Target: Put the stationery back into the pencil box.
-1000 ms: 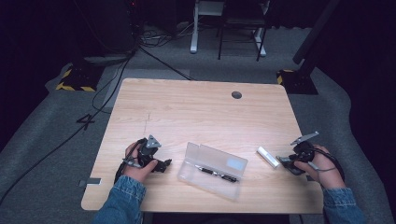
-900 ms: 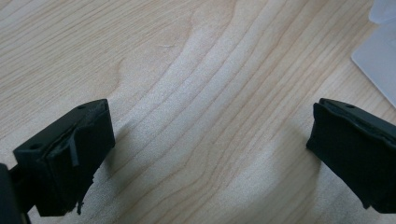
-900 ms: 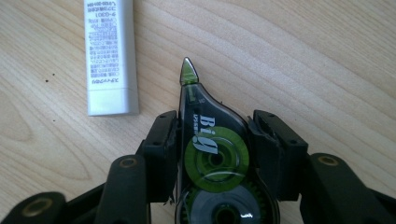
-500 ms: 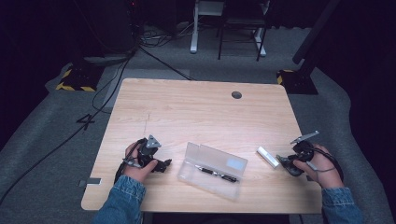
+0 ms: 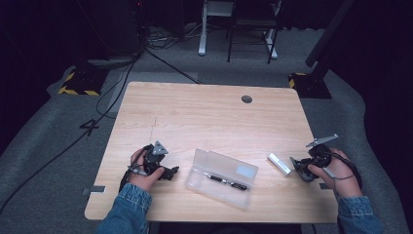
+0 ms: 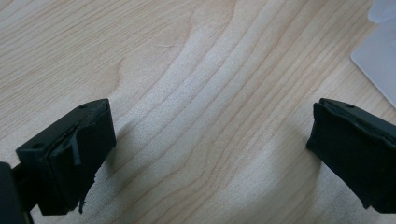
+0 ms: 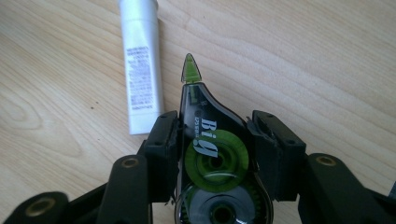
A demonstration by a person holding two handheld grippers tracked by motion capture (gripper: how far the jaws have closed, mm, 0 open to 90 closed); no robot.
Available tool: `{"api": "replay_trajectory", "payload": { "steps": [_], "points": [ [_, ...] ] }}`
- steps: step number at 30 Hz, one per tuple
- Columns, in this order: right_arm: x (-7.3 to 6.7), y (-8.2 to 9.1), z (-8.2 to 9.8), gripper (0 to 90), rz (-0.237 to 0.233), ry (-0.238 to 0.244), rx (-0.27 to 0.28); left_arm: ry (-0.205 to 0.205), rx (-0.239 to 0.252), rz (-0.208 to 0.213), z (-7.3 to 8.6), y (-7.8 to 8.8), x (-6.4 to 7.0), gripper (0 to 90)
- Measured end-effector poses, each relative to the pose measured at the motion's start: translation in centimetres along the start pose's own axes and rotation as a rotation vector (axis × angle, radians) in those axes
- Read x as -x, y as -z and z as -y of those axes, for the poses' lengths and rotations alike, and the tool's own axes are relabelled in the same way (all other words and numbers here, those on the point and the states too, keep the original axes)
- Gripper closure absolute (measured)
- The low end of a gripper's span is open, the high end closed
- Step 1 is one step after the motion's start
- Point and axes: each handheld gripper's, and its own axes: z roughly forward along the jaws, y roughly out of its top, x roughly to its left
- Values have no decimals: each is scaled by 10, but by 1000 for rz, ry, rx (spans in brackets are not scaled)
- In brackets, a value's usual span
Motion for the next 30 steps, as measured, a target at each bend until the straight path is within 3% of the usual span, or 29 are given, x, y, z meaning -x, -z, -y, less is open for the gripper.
{"api": "replay_trajectory", "payload": {
  "steps": [11,24,30],
  "points": [
    [-22,29,-16,536,-15,61,125,-10,-1,5,1,2,2,10],
    [-60,55,-33,536,-64,173,266,-14,-2,12,4,4,3,10],
    [-77,63,-38,536,-91,211,302,-18,-4,10,5,5,4,10]
  ]
}}
